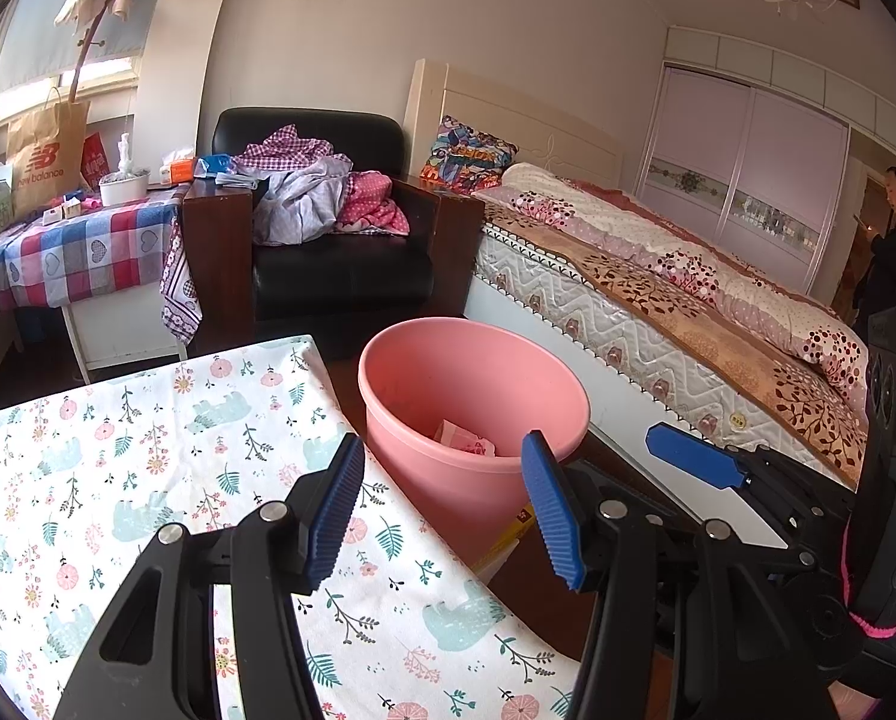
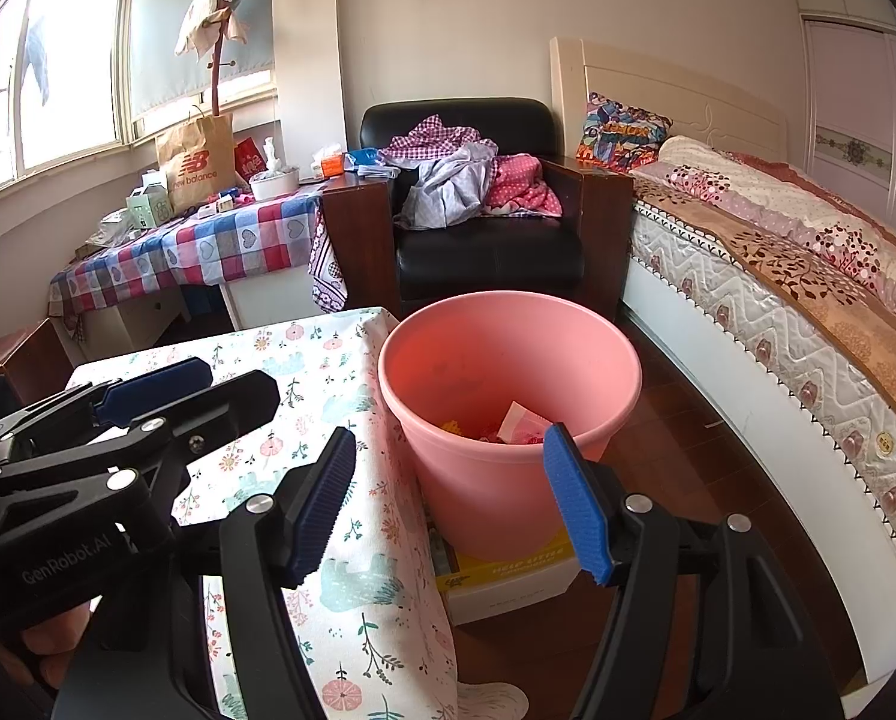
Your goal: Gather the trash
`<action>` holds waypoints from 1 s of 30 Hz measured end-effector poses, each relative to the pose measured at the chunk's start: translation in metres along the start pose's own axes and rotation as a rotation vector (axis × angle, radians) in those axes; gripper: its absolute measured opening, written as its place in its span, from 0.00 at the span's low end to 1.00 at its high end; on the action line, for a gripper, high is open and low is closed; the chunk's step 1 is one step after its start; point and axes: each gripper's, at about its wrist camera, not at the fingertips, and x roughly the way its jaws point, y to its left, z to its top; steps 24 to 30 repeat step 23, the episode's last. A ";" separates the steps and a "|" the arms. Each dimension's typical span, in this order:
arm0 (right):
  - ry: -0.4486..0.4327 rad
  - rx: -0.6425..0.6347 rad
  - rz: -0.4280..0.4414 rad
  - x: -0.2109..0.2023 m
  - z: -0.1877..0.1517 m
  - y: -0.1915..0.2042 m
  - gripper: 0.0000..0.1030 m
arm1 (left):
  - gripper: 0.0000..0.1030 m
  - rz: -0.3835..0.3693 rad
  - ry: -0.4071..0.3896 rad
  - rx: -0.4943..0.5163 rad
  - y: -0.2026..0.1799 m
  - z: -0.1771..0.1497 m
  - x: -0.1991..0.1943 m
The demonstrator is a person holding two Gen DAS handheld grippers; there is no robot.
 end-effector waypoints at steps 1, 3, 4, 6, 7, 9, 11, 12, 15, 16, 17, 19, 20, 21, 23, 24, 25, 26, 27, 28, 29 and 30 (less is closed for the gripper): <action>0.000 0.000 0.000 0.001 0.000 0.000 0.64 | 0.53 -0.001 0.001 -0.001 0.000 0.000 0.000; 0.001 -0.001 0.000 0.001 0.000 0.000 0.64 | 0.53 -0.002 0.004 -0.002 -0.001 0.000 0.000; 0.002 -0.001 0.000 0.001 0.000 0.000 0.64 | 0.53 -0.002 0.006 -0.004 -0.001 -0.001 0.000; 0.003 0.000 0.000 0.000 0.000 0.001 0.64 | 0.53 -0.003 0.011 -0.008 -0.002 -0.004 0.001; 0.004 0.000 0.000 0.000 0.000 0.001 0.64 | 0.53 -0.004 0.014 -0.010 -0.003 -0.005 0.001; 0.005 -0.001 0.000 0.000 0.000 0.001 0.64 | 0.53 -0.004 0.018 -0.014 0.001 -0.007 0.003; 0.006 -0.001 0.001 0.000 0.000 0.001 0.64 | 0.53 0.001 0.014 -0.016 0.003 -0.008 0.006; 0.007 -0.001 0.000 -0.001 0.000 0.001 0.64 | 0.53 0.002 0.011 -0.014 0.003 -0.008 0.006; 0.007 0.000 0.000 0.000 0.001 0.002 0.64 | 0.53 0.006 0.013 -0.012 0.004 -0.008 0.007; 0.007 -0.001 -0.001 0.000 0.001 0.002 0.64 | 0.53 0.008 0.016 -0.013 0.004 -0.009 0.008; 0.008 0.000 0.000 -0.001 0.000 0.002 0.64 | 0.53 0.007 0.020 -0.014 0.004 -0.009 0.008; 0.009 -0.001 0.000 0.000 0.000 0.001 0.64 | 0.53 0.002 0.027 -0.020 0.005 -0.009 0.009; 0.009 -0.002 0.000 -0.001 0.000 0.001 0.64 | 0.53 0.002 0.027 -0.022 0.005 -0.008 0.010; 0.009 -0.002 0.000 0.000 0.001 0.001 0.64 | 0.53 0.002 0.027 -0.023 0.006 -0.009 0.010; 0.009 -0.001 0.001 -0.001 0.000 0.001 0.64 | 0.53 0.001 0.028 -0.025 0.006 -0.009 0.010; 0.009 -0.001 0.001 -0.001 0.000 0.001 0.64 | 0.53 0.001 0.028 -0.025 0.006 -0.009 0.010; 0.009 -0.001 0.001 -0.001 0.000 0.001 0.64 | 0.53 0.001 0.028 -0.025 0.006 -0.009 0.010; 0.009 -0.001 0.001 -0.001 0.000 0.001 0.64 | 0.53 0.001 0.028 -0.025 0.006 -0.009 0.010; 0.009 -0.001 0.001 -0.001 0.000 0.001 0.64 | 0.53 0.001 0.028 -0.025 0.006 -0.009 0.010; 0.009 -0.001 0.001 -0.001 0.000 0.001 0.64 | 0.53 0.001 0.028 -0.025 0.006 -0.009 0.010; 0.009 -0.001 0.001 -0.001 0.000 0.001 0.64 | 0.53 0.001 0.028 -0.025 0.006 -0.009 0.010; 0.009 -0.001 0.001 -0.001 0.000 0.001 0.64 | 0.53 0.001 0.028 -0.025 0.006 -0.009 0.010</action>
